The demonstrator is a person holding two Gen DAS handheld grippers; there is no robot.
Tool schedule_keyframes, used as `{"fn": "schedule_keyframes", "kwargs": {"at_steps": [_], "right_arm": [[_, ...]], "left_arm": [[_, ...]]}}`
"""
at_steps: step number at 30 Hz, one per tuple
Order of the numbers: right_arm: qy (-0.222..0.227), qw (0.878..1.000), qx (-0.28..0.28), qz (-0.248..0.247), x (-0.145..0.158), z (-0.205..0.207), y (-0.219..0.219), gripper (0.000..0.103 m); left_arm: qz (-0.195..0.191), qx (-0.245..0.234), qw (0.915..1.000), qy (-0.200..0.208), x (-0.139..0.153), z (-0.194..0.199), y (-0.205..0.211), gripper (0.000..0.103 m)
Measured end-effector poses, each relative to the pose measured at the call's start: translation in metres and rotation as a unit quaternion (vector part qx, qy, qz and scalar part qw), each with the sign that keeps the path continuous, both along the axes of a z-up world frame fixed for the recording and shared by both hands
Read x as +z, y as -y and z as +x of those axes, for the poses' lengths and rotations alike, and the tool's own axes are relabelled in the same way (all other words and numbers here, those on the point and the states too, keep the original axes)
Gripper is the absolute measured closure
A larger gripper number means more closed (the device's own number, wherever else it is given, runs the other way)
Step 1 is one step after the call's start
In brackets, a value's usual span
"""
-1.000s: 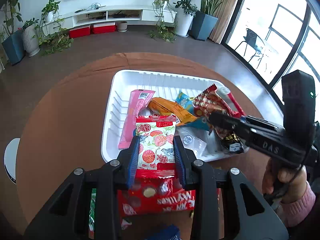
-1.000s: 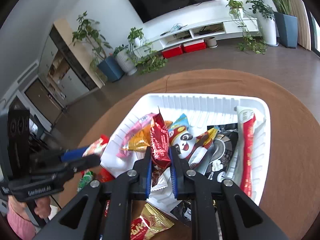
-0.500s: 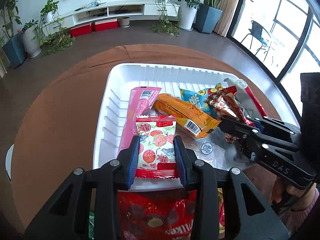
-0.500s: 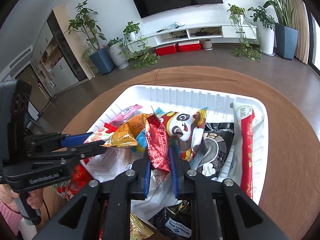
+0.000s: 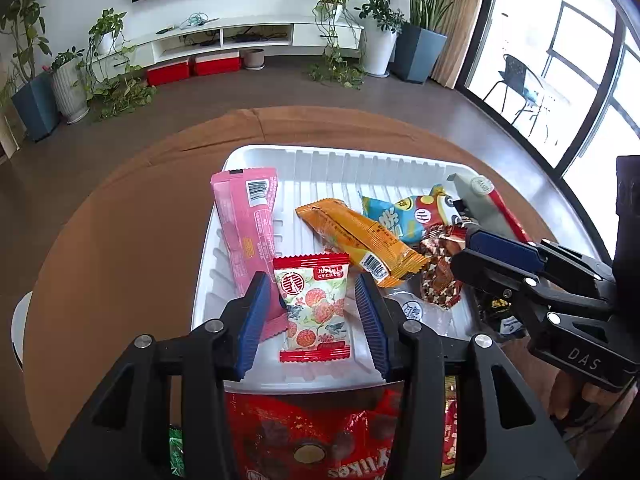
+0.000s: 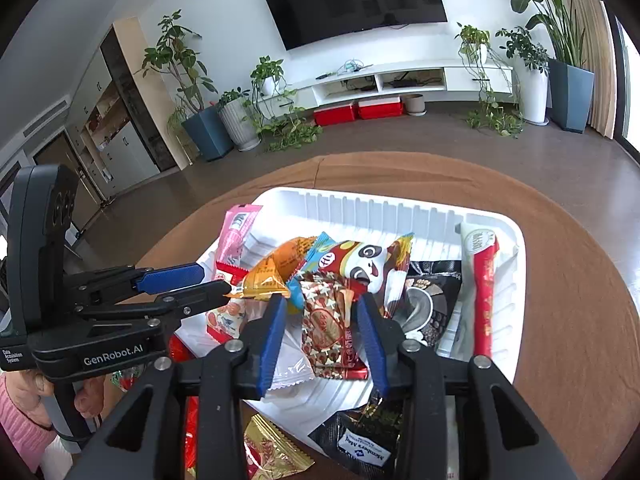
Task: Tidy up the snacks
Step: 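Withdraw both grippers from the tray back over the remaining snacks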
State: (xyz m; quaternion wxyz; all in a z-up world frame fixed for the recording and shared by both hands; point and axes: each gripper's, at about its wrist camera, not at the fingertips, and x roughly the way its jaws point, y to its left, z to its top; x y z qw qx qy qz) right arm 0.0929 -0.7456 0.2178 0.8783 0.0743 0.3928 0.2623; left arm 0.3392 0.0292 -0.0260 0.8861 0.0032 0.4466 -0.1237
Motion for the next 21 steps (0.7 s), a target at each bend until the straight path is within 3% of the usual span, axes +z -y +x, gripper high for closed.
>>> {"fn": "schedule_keyframes", "kwargs": {"at_steps": [8,21], "right_arm": [[0.015,1.0,-0.003,0.015,0.016,-0.015,0.01,0.059],[0.058,0.998,0.033,0.015,0.043,-0.082,-0.005,0.054]], "left_arm": [[0.0,0.002,0.9997,0.026,0.022,-0.033,-0.005,0.061],[-0.022,0.043,0.9984,0.031,0.031,-0.139,-0.047,0.057]]}}
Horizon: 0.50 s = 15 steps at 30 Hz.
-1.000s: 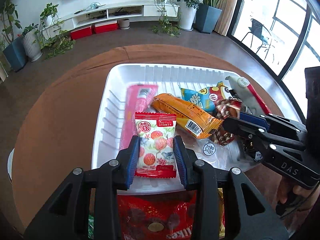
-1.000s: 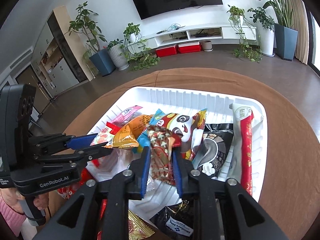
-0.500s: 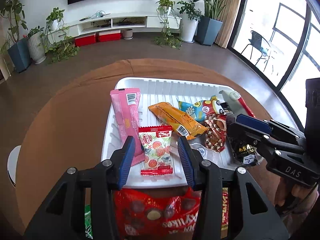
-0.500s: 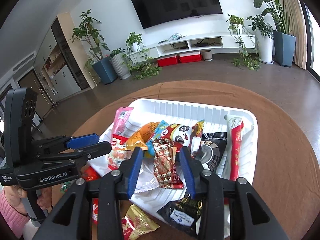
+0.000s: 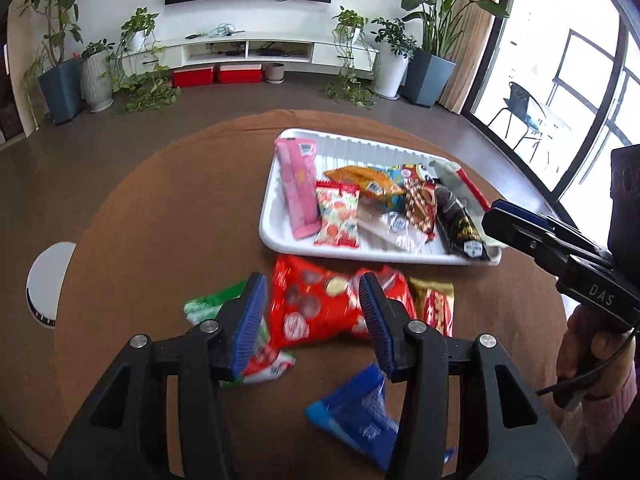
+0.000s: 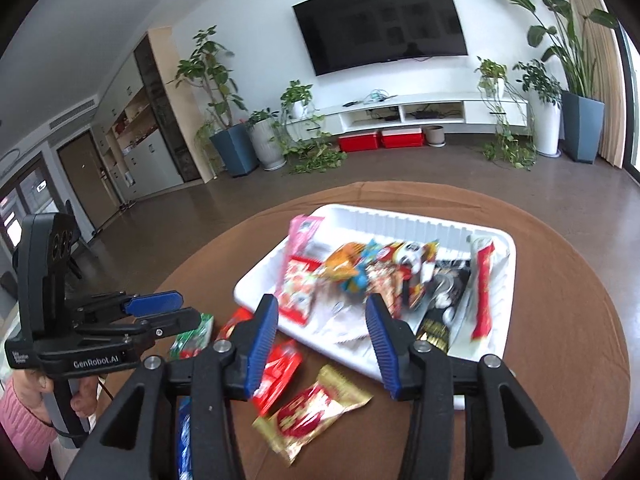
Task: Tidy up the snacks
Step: 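Withdraw both grippers from the tray back over the remaining snacks, then move the left gripper to the green packet while the right approaches the red Mylikes bag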
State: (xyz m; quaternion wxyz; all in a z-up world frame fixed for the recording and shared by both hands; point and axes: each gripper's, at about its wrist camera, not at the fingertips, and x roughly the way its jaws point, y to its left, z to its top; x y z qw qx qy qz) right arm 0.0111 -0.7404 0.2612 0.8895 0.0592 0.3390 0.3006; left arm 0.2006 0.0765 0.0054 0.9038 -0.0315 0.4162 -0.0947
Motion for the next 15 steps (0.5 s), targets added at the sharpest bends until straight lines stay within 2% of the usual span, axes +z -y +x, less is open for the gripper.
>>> {"fn": "schedule_keyframes", "kwargs": {"at_steps": [8,15], "right_arm": [[0.011,0.998,0.055,-0.04,-0.011,-0.034,-0.034,0.051],[0.024,0.994,0.086,-0.07,-0.021,-0.054,-0.056,0.051]], "left_arm": [[0.014,0.022,0.9995,-0.018,-0.018,-0.045,-0.027,0.057],[0.011,0.038,0.9987,-0.032,-0.029,-0.048,-0.046,0.057]]}}
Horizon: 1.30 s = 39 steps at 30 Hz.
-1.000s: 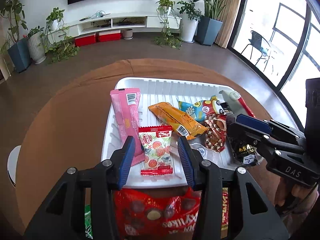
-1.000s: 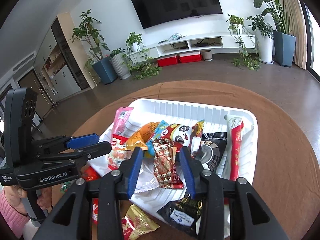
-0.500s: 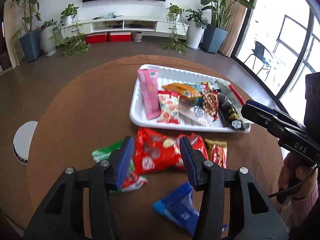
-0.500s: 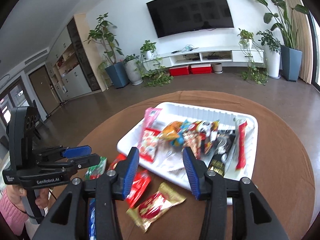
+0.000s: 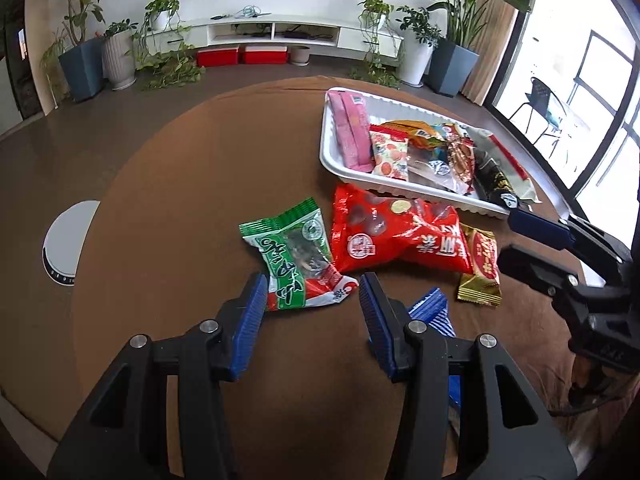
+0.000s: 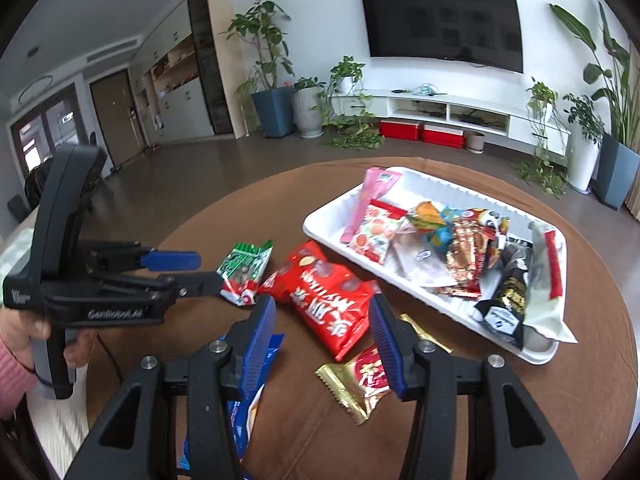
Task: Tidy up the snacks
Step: 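Move the left gripper to the green packet while the right approaches the red Mylikes bag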
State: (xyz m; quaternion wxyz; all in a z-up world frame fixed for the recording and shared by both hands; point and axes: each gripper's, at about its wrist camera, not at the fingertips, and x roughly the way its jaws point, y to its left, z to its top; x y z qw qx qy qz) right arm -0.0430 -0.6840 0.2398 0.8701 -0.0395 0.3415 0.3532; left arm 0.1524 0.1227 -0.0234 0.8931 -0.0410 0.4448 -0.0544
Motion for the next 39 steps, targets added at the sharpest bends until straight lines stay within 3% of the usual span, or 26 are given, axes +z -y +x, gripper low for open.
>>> {"fn": "schedule_keyframes", "kwargs": {"at_steps": [13,24,39], "right_arm": [[-0.006,1.0,0.0,-0.012,-0.009,0.002,-0.004,0.051],[-0.005,1.0,0.005,-0.023,-0.012,0.003,-0.009,0.051],[0.043,0.993,0.057,-0.093,-0.013,0.017,-0.039,0.046]], "left_arm": [[-0.038,0.043,0.9979,-0.029,-0.01,0.039,-0.016,0.057],[-0.026,0.048,0.9977,-0.04,-0.029,0.062,-0.004,0.053],[-0.009,0.038,0.9988,-0.03,-0.034,0.058,-0.009,0.053]]}}
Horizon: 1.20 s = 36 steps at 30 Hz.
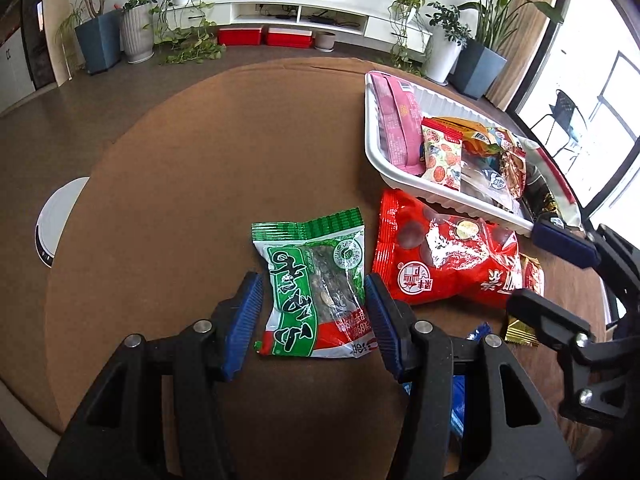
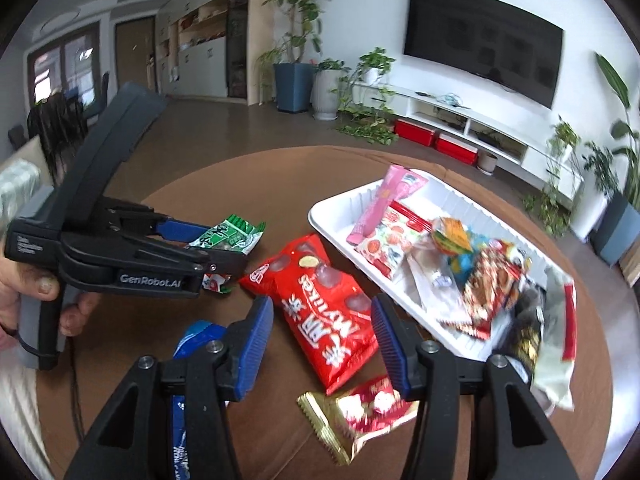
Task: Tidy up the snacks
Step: 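Move the left gripper to the green packet while the right approaches the red Mylikes bag, then grasp the green packet with the left gripper while the right grasps the red Mylikes bag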
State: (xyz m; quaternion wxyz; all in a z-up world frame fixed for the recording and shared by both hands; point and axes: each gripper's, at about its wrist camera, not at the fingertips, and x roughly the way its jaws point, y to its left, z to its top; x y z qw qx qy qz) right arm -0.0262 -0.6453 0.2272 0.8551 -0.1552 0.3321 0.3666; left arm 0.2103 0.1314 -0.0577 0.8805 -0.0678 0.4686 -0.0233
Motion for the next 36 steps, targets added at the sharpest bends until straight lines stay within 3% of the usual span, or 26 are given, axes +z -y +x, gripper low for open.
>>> {"fn": "schedule_keyframes", "kwargs": {"at_steps": [8,11,21,27,36], "right_arm": [[-0.002,0.998,0.045,-0.054,-0.015,0.016,-0.029,0.044],[-0.006,0.997,0.05,-0.063,-0.017,0.022,-0.034,0.038],[-0.071,0.994,0.056,-0.059,-0.03,0.05,-0.043,0.034],[-0.092,0.993,0.059,-0.052,-0.032,0.055,-0.047,0.044],[-0.113,0.992,0.053,-0.019,-0.031,0.058,-0.041,0.061]], "left_arm": [[0.009,-0.009,0.9999,0.005,-0.001,-0.003,0.001,0.053],[0.016,-0.013,0.9998,0.007,-0.001,-0.004,0.003,0.053],[0.023,-0.021,0.9995,0.01,-0.004,-0.004,0.006,0.053],[0.033,-0.025,0.9991,0.012,-0.005,-0.004,0.009,0.053],[0.012,-0.034,0.9992,0.018,-0.005,-0.005,0.007,0.071]]}}
